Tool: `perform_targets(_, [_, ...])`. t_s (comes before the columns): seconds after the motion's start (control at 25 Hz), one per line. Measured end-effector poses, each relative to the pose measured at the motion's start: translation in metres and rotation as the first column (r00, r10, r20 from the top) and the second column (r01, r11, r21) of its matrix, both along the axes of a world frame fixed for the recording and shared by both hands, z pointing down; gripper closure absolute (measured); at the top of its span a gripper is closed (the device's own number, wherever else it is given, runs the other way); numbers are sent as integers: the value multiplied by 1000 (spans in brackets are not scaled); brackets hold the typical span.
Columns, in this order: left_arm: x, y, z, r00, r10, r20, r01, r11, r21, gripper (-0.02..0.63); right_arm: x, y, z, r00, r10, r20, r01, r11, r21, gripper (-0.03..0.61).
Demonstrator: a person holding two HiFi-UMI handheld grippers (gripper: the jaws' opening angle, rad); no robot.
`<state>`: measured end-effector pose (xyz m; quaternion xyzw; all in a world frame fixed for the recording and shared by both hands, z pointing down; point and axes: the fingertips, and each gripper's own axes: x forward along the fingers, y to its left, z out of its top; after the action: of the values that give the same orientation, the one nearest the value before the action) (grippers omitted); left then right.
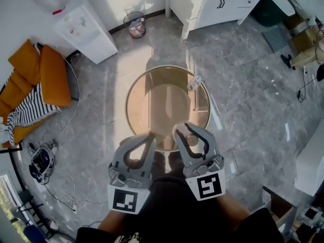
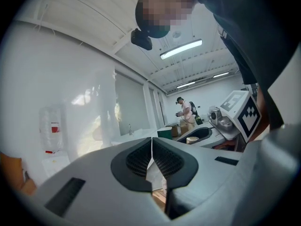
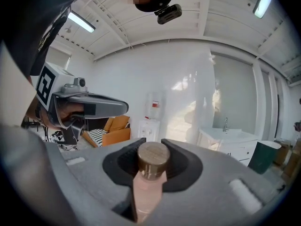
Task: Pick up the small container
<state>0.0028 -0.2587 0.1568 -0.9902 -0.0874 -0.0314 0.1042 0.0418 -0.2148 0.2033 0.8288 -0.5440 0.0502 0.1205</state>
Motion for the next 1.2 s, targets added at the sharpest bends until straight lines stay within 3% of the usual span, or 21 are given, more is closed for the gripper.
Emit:
perform_targets(0.24, [2, 3, -36, 999, 3, -36, -3, 1000, -3, 594, 0, 9, -48, 1000, -7, 8, 7, 1000, 21, 485])
perform_targets(0.52, [-4, 2, -75, 997, 4, -79, -3, 1000, 13, 594, -9, 6, -94, 997, -49, -53, 52, 998, 45, 485])
perform_targets(0.84, [-6, -2, -106, 989, 6, -148, 2, 998, 57, 594, -8, 2, -126, 993, -65, -95, 71, 996, 62, 485])
perform_targets(1.2, [-11, -4, -115, 985, -5, -175, 17, 998, 68, 594, -15, -5, -137, 989, -87, -116, 96, 993, 73, 485])
